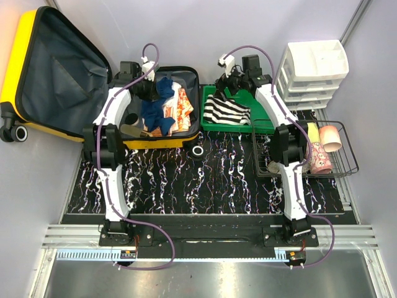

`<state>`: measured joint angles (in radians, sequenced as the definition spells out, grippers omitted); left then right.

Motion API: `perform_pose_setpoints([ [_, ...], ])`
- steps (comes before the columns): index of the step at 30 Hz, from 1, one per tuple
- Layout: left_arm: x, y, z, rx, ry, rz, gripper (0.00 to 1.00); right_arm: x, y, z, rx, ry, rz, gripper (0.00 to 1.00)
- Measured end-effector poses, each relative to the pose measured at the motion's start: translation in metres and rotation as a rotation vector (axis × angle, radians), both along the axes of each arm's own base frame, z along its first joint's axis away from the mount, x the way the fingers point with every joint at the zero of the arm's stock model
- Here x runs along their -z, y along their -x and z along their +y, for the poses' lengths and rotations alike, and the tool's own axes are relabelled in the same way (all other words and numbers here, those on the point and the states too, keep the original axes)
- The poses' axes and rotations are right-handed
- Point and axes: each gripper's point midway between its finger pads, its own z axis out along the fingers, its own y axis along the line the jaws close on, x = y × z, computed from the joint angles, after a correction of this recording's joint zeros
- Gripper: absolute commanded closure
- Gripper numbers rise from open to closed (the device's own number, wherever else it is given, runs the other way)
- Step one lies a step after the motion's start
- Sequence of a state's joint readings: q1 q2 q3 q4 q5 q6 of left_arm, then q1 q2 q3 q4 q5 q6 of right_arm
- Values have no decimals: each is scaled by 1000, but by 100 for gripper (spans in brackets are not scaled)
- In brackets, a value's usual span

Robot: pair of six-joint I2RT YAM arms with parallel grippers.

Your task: Open, take out, and arrange the luggage

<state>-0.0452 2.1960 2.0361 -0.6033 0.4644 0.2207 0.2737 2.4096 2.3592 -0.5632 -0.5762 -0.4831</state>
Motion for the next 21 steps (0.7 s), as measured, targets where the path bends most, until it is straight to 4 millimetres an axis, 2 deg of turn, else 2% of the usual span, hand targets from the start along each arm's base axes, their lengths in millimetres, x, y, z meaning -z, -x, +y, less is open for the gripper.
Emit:
perform_pose_setpoints([
  [4, -24, 7, -1, 50, 16, -44, 100, -19, -1, 9, -35, -57, -57, 0],
  [8, -64, 24, -11, 136, 22, -122, 100, -28, 6, 21, -119, -124, -133, 0],
  [10, -88, 36, -17, 184, 25, -167, 100, -30, 16, 26, -170, -155, -182, 0],
  [13, -120, 52, -30, 254, 30, -239, 100, -40, 28, 35, -267, -163, -323, 0],
  [17, -137, 69, -45, 326, 25, -275, 100, -62, 39, 58, -392, -136, -533, 0],
  [21, -134, 78, -59, 380, 24, -267, 100, -80, 56, 89, -495, -130, -686, 0],
])
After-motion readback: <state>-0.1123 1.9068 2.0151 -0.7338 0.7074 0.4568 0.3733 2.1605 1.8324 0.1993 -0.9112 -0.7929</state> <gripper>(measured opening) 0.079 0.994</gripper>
